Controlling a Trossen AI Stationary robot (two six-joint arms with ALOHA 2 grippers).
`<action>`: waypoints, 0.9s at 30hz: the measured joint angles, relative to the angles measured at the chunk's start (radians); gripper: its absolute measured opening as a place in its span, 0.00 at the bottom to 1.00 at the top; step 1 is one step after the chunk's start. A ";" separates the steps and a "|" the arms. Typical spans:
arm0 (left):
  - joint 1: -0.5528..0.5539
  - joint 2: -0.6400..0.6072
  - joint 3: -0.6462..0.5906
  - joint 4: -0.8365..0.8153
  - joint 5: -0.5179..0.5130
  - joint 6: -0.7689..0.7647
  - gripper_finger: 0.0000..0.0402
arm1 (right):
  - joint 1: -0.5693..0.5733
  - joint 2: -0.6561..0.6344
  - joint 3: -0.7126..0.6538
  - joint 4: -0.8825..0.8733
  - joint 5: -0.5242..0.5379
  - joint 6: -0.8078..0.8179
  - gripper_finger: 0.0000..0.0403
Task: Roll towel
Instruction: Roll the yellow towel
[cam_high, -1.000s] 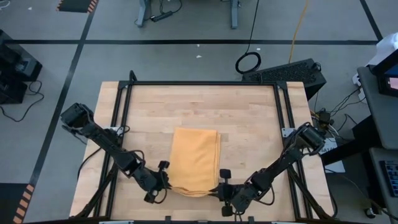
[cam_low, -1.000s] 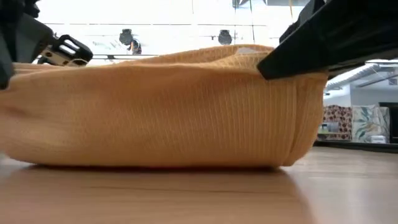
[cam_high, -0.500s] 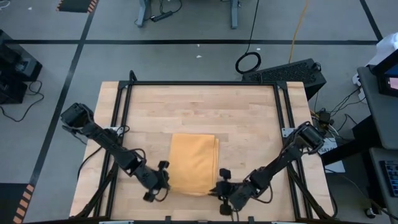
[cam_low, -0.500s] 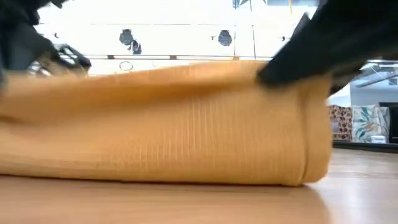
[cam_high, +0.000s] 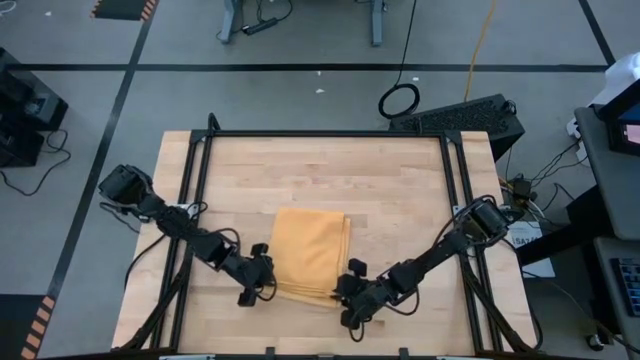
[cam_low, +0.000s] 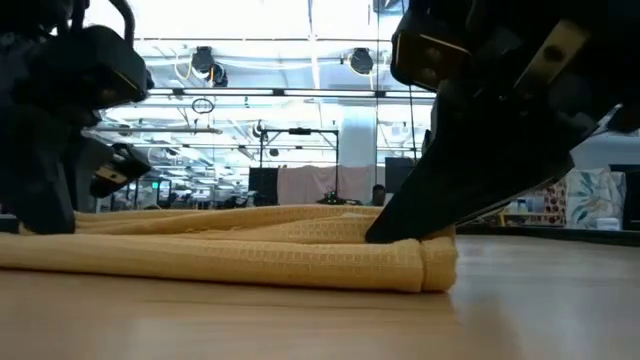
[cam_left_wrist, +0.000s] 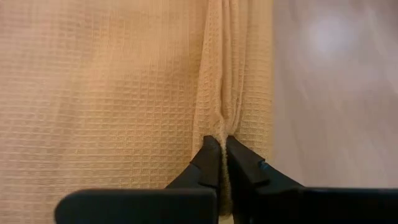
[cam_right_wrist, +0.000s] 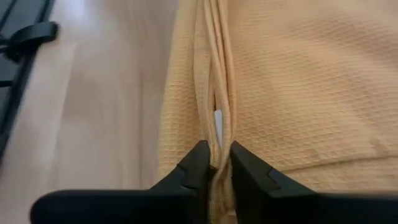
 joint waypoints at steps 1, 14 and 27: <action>0.003 0.002 0.000 -0.003 -0.004 -0.001 0.03 | 0.001 -0.001 0.000 -0.003 0.019 -0.001 0.12; 0.002 0.024 0.001 0.001 -0.022 -0.040 0.03 | 0.139 -0.017 0.000 0.135 0.278 -0.252 0.38; 0.003 0.025 0.000 0.003 -0.024 -0.054 0.03 | 0.211 0.070 -0.001 0.479 0.277 -0.527 0.51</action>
